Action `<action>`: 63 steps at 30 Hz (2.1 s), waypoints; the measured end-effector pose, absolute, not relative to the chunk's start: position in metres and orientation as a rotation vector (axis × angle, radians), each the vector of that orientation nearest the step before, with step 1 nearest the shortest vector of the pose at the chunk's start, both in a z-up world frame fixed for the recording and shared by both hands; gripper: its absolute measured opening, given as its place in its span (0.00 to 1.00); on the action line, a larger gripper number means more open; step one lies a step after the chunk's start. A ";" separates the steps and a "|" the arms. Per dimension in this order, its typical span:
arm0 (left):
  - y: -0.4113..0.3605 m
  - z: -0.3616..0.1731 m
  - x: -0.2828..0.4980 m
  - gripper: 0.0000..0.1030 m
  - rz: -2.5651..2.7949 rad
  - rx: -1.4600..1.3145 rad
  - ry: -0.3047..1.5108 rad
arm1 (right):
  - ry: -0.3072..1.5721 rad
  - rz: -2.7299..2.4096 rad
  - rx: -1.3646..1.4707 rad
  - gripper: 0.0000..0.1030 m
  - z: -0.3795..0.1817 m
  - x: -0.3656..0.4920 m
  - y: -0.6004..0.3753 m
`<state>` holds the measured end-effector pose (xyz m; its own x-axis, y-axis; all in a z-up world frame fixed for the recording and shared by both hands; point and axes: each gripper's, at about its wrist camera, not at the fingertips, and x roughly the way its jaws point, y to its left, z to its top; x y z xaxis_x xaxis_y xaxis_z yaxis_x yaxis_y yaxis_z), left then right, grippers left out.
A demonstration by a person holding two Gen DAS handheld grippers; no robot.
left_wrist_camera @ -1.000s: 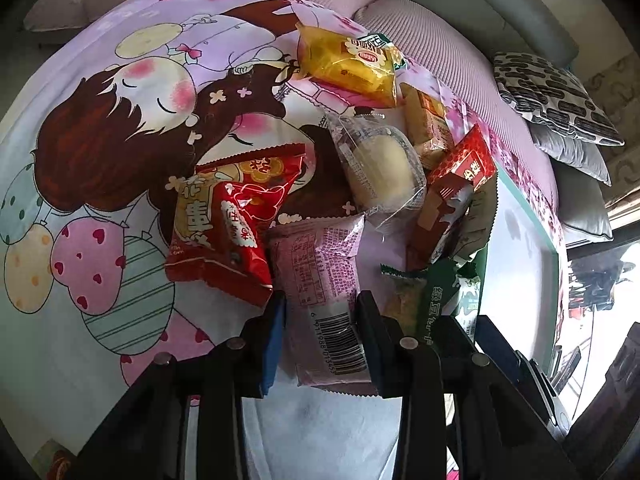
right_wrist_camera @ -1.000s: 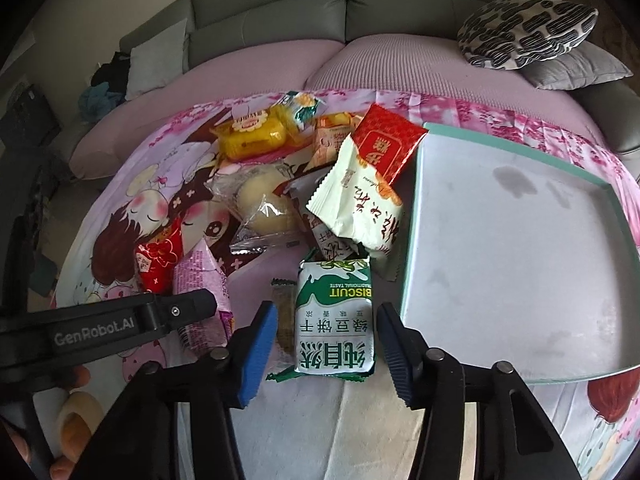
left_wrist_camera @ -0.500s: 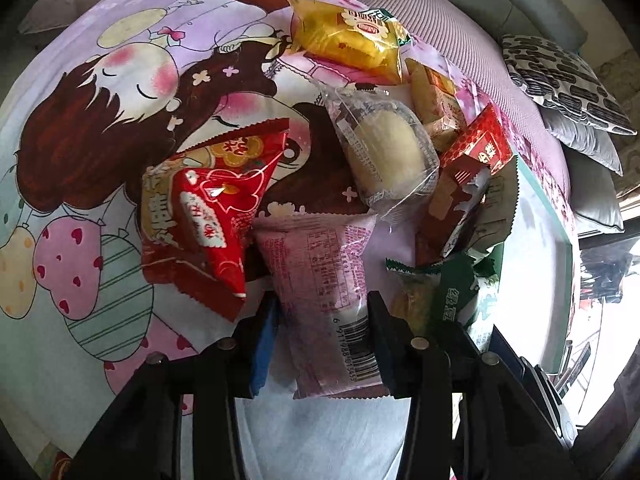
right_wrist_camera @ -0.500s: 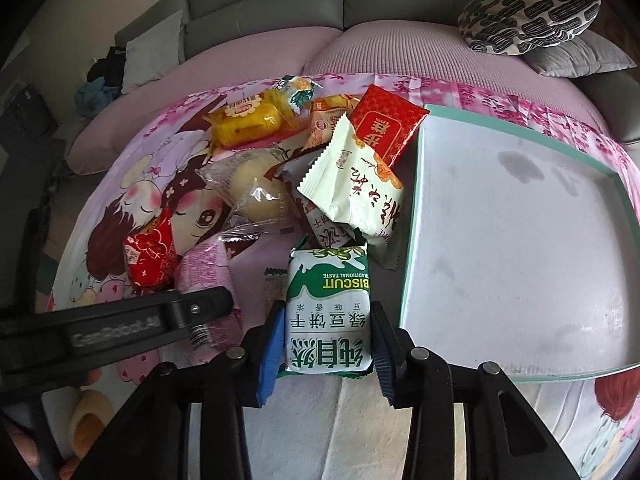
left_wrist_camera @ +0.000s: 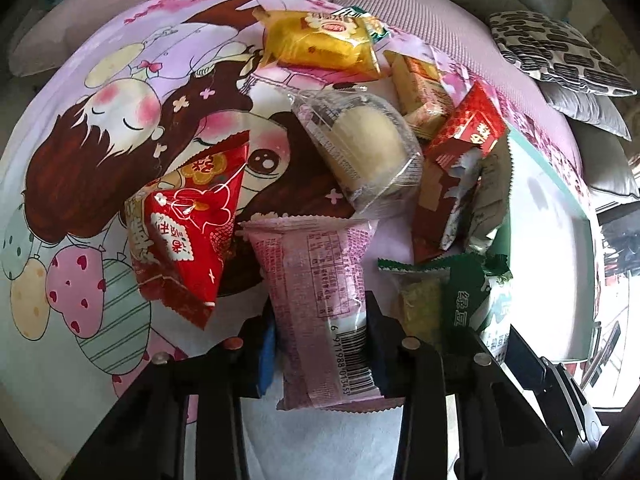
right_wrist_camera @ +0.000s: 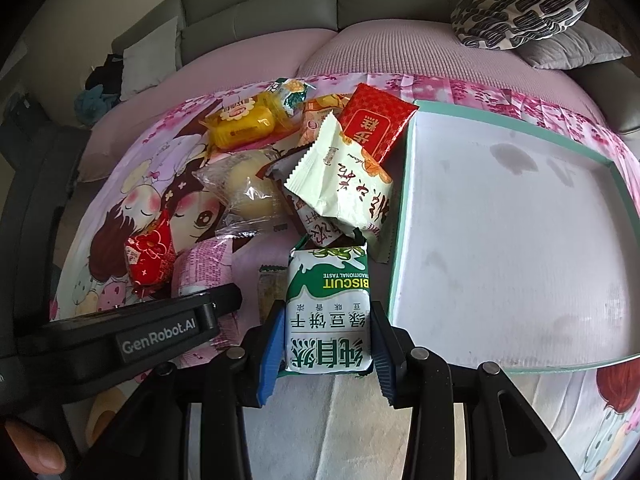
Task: Organize snacks
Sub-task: 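Carry the pink bag and biscuit pack over the teal-rimmed tray with both grippers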
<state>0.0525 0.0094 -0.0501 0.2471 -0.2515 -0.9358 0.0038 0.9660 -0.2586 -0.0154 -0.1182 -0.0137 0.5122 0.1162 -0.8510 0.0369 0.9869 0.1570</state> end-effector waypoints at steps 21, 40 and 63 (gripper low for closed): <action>0.006 -0.007 0.024 0.38 -0.226 -0.209 1.210 | 0.921 -0.008 0.303 0.41 0.016 -0.037 -0.161; -0.142 0.050 0.073 0.38 -0.485 0.016 1.111 | 0.843 -0.443 0.391 0.41 0.040 -0.019 -0.283; -0.239 -0.018 0.132 0.38 -0.472 0.151 1.179 | 0.861 -0.542 0.415 0.41 0.001 0.030 -0.357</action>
